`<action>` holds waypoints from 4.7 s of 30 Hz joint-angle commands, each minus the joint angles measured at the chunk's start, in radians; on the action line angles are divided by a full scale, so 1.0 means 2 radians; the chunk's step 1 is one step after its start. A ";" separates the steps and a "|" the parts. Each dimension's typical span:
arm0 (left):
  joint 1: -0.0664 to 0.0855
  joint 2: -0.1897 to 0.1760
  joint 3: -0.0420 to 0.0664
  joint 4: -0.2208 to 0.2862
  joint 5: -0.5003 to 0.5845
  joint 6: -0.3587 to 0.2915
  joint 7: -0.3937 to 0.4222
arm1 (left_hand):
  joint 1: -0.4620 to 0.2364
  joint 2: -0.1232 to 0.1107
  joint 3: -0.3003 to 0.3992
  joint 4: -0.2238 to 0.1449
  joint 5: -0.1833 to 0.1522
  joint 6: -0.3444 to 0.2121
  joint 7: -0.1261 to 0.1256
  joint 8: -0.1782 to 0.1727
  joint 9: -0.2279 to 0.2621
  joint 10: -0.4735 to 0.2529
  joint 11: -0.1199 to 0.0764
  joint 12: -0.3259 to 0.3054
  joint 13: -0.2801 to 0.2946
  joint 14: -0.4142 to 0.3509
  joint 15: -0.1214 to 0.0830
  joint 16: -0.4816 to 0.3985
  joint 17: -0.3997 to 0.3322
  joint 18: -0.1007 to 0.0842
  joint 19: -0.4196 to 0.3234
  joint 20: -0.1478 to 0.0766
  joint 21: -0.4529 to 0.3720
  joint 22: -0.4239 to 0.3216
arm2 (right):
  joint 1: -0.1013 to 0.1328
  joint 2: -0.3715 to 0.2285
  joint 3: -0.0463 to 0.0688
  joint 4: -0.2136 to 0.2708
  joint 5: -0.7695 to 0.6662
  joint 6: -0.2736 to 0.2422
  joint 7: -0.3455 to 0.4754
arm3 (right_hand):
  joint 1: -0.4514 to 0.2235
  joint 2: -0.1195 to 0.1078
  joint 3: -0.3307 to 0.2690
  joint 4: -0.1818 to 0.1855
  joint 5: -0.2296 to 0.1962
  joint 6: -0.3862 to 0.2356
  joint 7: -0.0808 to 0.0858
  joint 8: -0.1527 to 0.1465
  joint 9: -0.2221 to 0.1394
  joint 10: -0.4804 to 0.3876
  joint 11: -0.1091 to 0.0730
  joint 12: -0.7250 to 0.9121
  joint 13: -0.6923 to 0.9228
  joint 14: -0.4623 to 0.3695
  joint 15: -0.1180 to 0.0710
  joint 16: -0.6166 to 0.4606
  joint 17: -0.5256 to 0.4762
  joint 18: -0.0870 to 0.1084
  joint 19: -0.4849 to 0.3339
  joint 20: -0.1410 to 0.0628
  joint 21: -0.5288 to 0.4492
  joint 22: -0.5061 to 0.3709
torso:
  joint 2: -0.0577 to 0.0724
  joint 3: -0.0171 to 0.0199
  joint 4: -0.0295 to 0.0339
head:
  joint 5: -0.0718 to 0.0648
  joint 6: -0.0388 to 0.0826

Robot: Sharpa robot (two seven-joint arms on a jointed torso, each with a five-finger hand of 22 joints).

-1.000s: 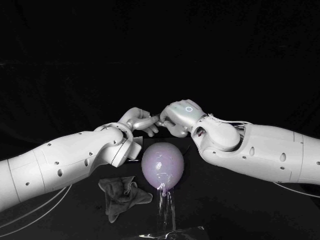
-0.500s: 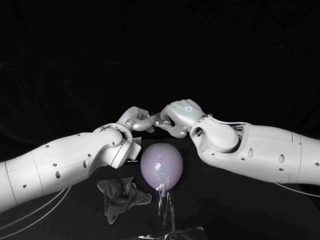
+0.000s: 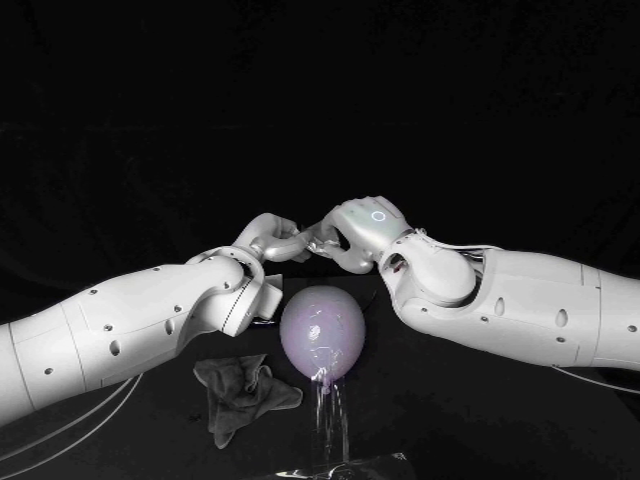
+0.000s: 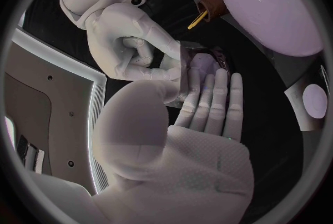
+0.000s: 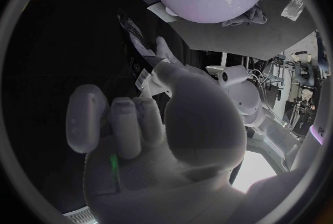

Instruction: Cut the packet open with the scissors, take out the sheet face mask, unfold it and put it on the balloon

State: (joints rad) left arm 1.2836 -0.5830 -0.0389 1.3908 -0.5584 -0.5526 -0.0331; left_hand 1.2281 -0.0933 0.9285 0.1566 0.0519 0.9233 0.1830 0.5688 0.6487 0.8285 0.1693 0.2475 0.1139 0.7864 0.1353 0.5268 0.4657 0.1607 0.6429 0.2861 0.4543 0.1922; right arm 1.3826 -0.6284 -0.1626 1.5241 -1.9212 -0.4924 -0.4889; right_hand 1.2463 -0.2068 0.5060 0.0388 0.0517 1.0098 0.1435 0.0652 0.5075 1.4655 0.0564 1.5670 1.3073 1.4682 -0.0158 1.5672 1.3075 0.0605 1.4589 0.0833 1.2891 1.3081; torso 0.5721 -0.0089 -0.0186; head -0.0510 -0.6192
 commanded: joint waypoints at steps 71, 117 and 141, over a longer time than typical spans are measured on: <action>0.001 -0.003 0.000 0.028 0.019 0.014 0.075 | 0.010 0.003 0.014 -0.011 -0.001 -0.023 0.007 0.030 0.021 0.036 0.005 -0.071 -0.025 0.036 0.009 -0.122 -0.097 0.001 0.023 0.001 -0.033 -0.029 | 0.004 0.012 0.000 -0.019 0.158 0.044 0.007 | 0.036 0.053 0.012 0.042 -0.002 0.015 -0.005 0.021 -0.035 0.053 -0.001 0.002 0.132 0.051 -0.001 0.002 0.132 -0.003 0.001 0.003 -0.002 0.095 | 0.000 -0.0001 -0.0002 | -0.005 -0.007; 0.001 -0.001 0.000 -0.001 0.002 0.017 0.048 | 0.011 0.002 0.017 -0.014 -0.001 -0.024 0.007 0.033 0.022 0.038 0.005 -0.074 -0.025 0.039 0.009 -0.126 -0.100 0.001 0.023 0.001 -0.034 -0.030 | 0.005 -0.067 0.002 0.069 0.181 -0.124 0.079 | 0.057 0.057 0.013 0.011 -0.001 0.064 -0.039 0.087 0.003 0.053 -0.031 0.002 0.132 0.051 -0.024 0.002 0.132 -0.004 0.005 -0.017 0.005 0.097 | 0.000 -0.0001 0.0001 | -0.005 -0.005; 0.001 0.002 0.000 0.000 0.009 0.020 0.049 | 0.012 0.002 0.018 -0.016 -0.001 -0.024 0.008 0.034 0.023 0.039 0.005 -0.075 -0.025 0.041 0.009 -0.128 -0.102 0.002 0.025 0.001 -0.033 -0.030 | 0.007 -0.035 0.001 0.035 0.123 -0.011 0.054 | 0.045 0.037 0.003 0.011 -0.002 0.014 -0.019 0.067 -0.005 0.050 -0.015 -0.003 0.129 0.051 -0.011 0.002 0.132 -0.002 -0.003 -0.010 -0.013 0.092 | 0.000 -0.0001 0.0004 | -0.004 -0.007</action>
State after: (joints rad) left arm 1.2830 -0.5817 -0.0402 1.3870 -0.5431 -0.5242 0.0564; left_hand 1.2420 -0.0872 0.9438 0.1446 0.0469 0.8764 0.2004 0.6292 0.6921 0.9010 0.1788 0.1015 0.0635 0.8582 0.1538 0.2748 0.2623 0.1604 0.6863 0.2859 0.3938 0.1333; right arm 1.3961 -0.7009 -0.1601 1.5961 -1.6095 -0.5749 -0.3624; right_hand 1.3386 -0.1228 0.5160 0.0622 0.0465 1.0443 0.1056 0.2047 0.4988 1.4652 0.0203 1.5673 1.3077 1.4647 -0.0444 1.5639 1.3073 0.0603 1.4568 0.0593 1.2699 1.3081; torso 0.5726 -0.0096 -0.0178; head -0.0598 -0.6323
